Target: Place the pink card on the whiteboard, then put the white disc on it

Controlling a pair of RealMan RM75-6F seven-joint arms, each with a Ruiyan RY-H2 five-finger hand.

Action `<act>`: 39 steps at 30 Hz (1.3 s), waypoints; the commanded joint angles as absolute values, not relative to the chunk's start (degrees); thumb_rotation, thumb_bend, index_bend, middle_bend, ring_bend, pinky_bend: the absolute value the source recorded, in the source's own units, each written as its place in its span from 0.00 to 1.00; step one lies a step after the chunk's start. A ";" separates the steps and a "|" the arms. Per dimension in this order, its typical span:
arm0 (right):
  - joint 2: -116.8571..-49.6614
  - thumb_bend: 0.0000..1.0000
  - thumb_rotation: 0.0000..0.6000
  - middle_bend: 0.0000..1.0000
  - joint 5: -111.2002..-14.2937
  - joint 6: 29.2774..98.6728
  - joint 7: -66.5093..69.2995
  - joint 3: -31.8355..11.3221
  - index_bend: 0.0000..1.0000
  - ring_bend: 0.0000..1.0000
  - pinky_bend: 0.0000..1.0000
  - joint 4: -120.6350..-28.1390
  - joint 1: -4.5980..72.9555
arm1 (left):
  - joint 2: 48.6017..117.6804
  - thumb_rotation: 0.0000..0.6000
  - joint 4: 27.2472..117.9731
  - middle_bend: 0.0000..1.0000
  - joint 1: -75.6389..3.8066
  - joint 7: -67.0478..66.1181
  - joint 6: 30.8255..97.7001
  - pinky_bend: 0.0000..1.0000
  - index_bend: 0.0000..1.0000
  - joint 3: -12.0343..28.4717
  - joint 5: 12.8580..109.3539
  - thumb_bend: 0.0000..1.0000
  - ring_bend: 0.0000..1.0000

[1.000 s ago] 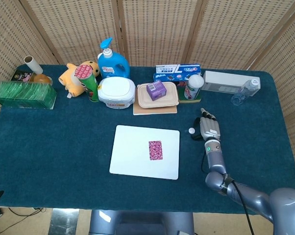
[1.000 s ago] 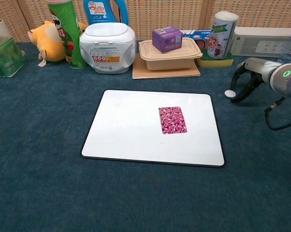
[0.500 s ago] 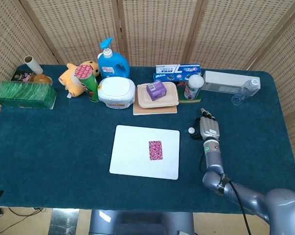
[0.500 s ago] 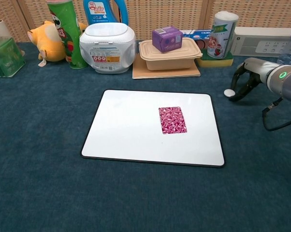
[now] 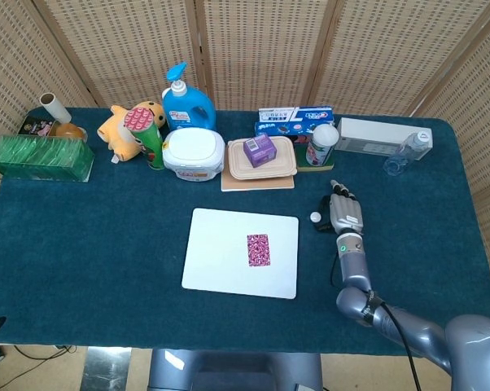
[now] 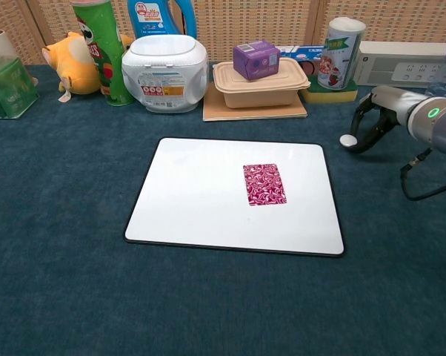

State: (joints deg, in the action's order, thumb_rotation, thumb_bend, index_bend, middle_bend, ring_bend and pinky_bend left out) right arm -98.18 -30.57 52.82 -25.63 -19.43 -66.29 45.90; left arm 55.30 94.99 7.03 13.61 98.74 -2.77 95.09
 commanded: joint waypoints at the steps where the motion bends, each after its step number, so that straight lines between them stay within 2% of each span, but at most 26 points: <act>1: -97.02 0.33 1.00 0.06 -31.20 53.76 -26.00 -19.69 0.54 0.00 0.12 -68.75 45.75 | 55.29 1.00 95.01 0.00 7.04 13.65 98.77 0.00 0.00 -2.78 95.10 0.13 0.00; 11: -94.11 0.34 1.00 0.06 -30.50 56.62 -27.80 -20.29 0.54 0.00 0.12 -82.05 46.00 | 55.23 1.00 94.59 0.00 7.37 14.42 99.53 0.00 0.00 -2.93 95.59 0.13 0.00; 15: -94.36 0.34 1.00 0.06 -27.87 57.12 -29.32 -20.44 0.53 0.00 0.12 -88.32 47.31 | 55.22 1.00 94.42 0.00 7.40 14.62 99.58 0.00 0.00 -2.99 95.65 0.13 0.00; 19: -95.81 0.34 1.00 0.06 -26.28 57.92 -31.53 -19.90 0.54 0.00 0.12 -90.84 49.24 | 55.17 1.00 94.36 0.00 7.39 14.83 99.59 0.00 0.00 -2.97 95.63 0.13 0.00; 29: -101.15 0.34 1.00 0.06 -23.98 61.72 -35.12 -19.11 0.54 0.00 0.12 -90.18 53.08 | 54.71 1.00 93.73 0.00 7.40 16.81 99.64 0.00 0.00 -2.95 95.34 0.13 0.00; 39: -100.93 0.34 1.00 0.06 -22.95 61.36 -34.31 -19.10 0.54 0.00 0.12 -88.67 52.83 | 54.54 1.00 93.22 0.00 7.40 17.95 99.73 0.00 0.00 -2.97 95.37 0.13 0.00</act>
State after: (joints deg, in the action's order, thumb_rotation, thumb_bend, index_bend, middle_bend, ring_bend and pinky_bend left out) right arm -100.96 -22.97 61.38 -34.33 -19.08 -88.69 52.85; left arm 54.54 93.22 7.40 17.95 99.74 -2.96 95.37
